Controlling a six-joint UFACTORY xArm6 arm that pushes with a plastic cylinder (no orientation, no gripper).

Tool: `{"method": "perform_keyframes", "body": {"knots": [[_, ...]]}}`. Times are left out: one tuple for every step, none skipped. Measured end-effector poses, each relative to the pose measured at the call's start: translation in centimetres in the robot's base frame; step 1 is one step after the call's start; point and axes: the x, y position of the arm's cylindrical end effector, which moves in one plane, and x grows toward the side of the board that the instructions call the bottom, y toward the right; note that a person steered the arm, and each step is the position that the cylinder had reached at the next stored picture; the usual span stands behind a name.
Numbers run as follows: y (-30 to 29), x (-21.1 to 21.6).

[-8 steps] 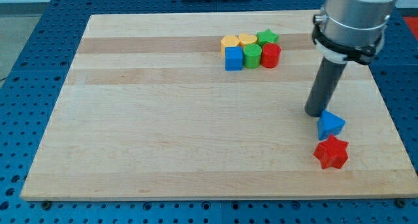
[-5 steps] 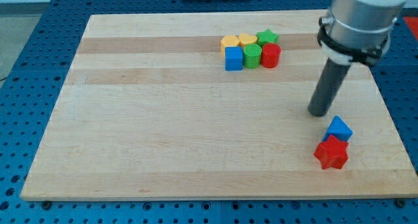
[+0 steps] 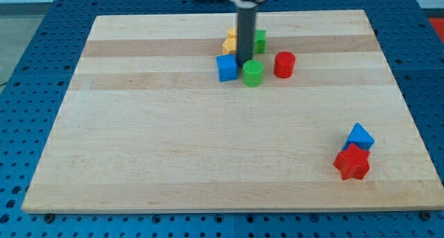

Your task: Drag the green circle into the left side of the red star

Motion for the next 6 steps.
{"method": "perform_keyframes", "body": {"knots": [[-0.7,1.4],[-0.7,1.3],[-0.7,3.8],[-0.6,2.6],[1.0,-1.4],[3.9,-0.8]]}}
